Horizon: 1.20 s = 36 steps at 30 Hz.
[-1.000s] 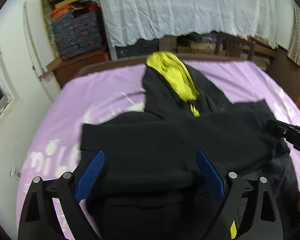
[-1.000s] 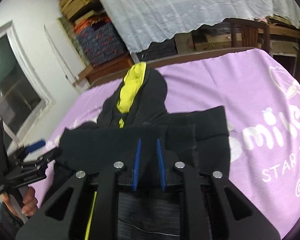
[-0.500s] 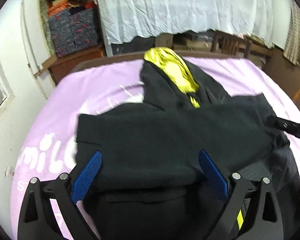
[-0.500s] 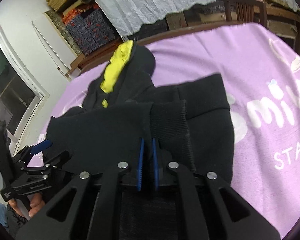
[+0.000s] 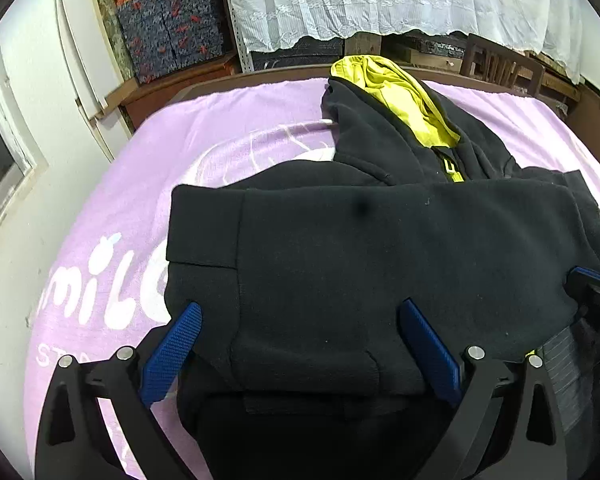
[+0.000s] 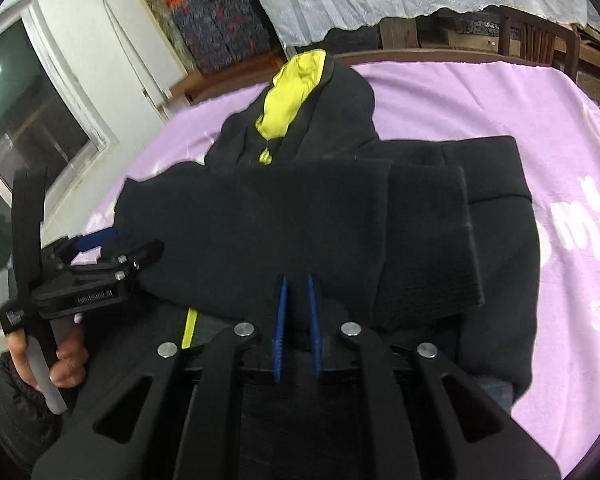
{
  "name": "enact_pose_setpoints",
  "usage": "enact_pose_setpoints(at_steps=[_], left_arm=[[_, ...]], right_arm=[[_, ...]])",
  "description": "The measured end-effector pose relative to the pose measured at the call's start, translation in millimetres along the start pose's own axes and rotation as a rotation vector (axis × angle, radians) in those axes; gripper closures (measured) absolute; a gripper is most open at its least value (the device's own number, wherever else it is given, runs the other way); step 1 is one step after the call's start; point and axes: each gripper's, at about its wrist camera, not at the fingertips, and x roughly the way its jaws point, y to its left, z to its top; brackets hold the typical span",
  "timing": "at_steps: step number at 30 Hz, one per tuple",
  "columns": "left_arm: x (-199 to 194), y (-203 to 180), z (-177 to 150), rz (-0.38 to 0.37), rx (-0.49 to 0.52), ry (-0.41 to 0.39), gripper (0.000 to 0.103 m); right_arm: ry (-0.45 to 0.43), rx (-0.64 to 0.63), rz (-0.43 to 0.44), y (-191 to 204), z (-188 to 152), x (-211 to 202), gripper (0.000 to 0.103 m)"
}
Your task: Fold large clothes
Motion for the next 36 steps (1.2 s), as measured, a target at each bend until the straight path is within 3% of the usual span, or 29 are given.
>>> enact_pose_setpoints(at_steps=[4,8,9,16,21,26,31,33,36], left_arm=[[0.6,1.1,0.1,-0.004,-0.012,0.000,0.003],[1.1,-0.3,0.1,0.004,-0.019,0.000,0.003],[0.2,-1.1,-0.8,0.007,-0.020,0.000,0.003],[2.2,-2.3,1.7,0.019,-0.031,0.002,0.003],[3.7,-2.0,2.7,0.024,-0.042,0.002,0.003],[4.2,-2.4,2.7,0.031,-0.054,0.003,0.003],[5.0,-1.6,3.2,0.031,-0.066,0.005,0.003],[5.4,-1.2,3.2,0.030,-0.070,0.005,0.003],[5.2,-1.6,3.2,0.034,-0.067,0.003,0.003]], right_arm=[[-0.014,0.006,0.002,2.3,2.0,-6.7,0.092],[-0.088,0.027,-0.006,9.6,27.0,-23.8,0.043],[-0.099,0.023,-0.025,12.6,40.1,-24.6,0.041],[-0.091,0.006,-0.199,21.9,151.4,18.1,0.041],[-0.069,-0.019,-0.280,25.7,219.4,78.4,0.041],[-0.039,-0.023,-0.348,20.3,258.7,150.3,0.042],[0.002,0.021,-0.376,4.1,272.2,202.1,0.045],[0.014,-0.010,-0.392,6.3,273.8,213.3,0.068],[-0.016,-0.040,-0.400,12.7,274.1,203.9,0.091]])
